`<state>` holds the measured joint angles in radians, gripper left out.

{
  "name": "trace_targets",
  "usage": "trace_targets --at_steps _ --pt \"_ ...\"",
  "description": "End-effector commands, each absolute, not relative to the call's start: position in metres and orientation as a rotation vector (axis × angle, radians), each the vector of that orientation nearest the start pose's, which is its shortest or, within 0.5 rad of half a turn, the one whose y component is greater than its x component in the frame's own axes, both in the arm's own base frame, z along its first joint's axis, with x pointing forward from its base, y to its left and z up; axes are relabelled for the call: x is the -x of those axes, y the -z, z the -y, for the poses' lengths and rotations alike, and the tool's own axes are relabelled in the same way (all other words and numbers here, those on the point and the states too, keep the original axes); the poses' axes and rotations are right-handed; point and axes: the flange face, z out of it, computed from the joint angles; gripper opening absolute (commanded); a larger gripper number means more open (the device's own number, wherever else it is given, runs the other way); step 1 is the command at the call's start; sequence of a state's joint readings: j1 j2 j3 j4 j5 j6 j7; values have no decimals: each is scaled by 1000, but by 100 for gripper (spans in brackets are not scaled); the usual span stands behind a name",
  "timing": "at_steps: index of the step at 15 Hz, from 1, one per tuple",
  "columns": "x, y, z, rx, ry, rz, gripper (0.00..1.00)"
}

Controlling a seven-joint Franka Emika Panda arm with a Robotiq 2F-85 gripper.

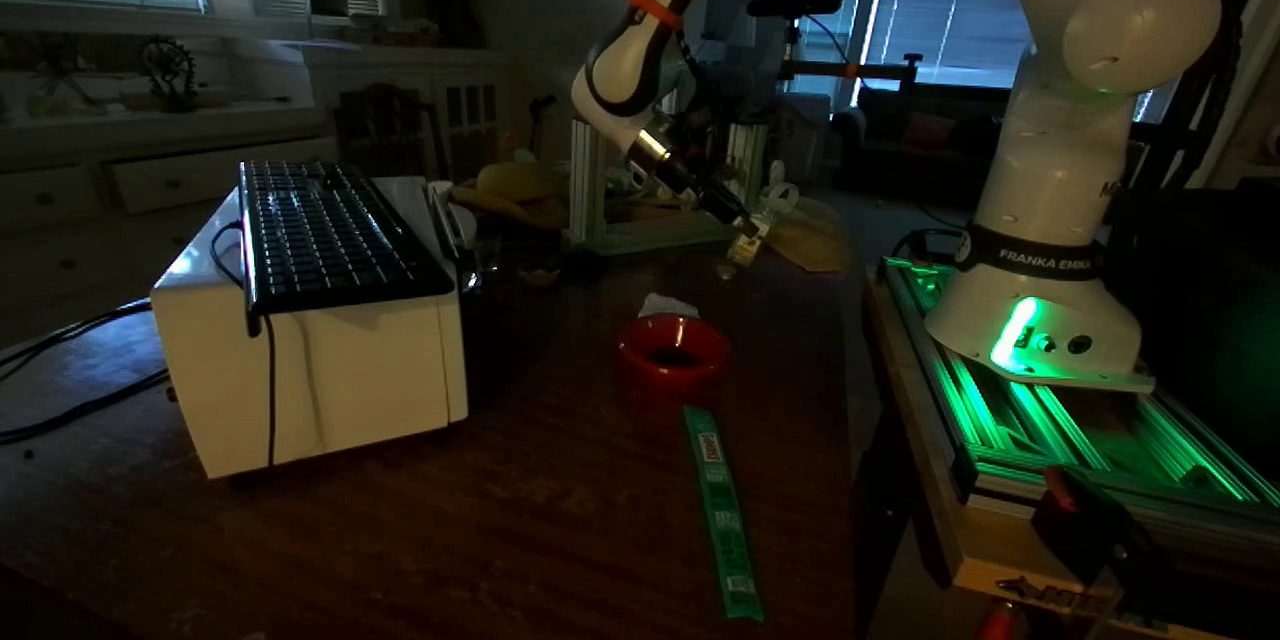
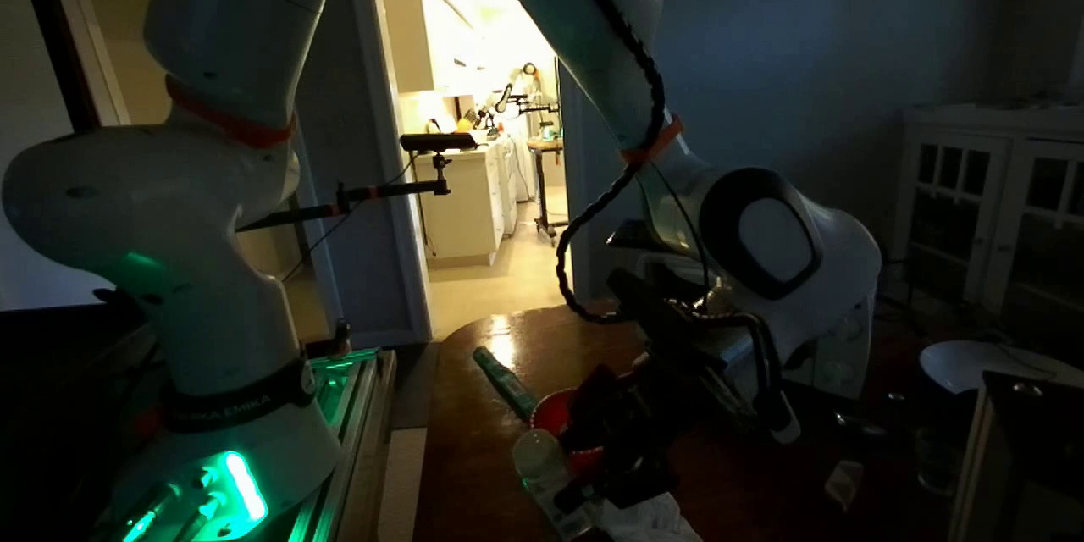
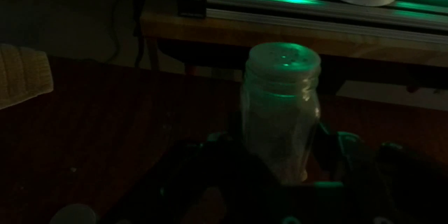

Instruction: Spray some salt contents into the red bowl

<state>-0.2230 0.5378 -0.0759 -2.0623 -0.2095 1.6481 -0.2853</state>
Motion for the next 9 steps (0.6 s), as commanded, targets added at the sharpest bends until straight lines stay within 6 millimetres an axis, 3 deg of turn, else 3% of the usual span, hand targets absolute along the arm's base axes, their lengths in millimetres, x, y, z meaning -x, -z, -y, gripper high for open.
trace_targets --at_steps 1,5,6,9 --pt "-441 -141 157 2730 -1464 166 49" --pt "-442 -137 150 2739 -1487 205 49" --pt "-445 -132 150 2740 -1501 213 24" --pt "-455 -126 159 2739 -1507 276 24"
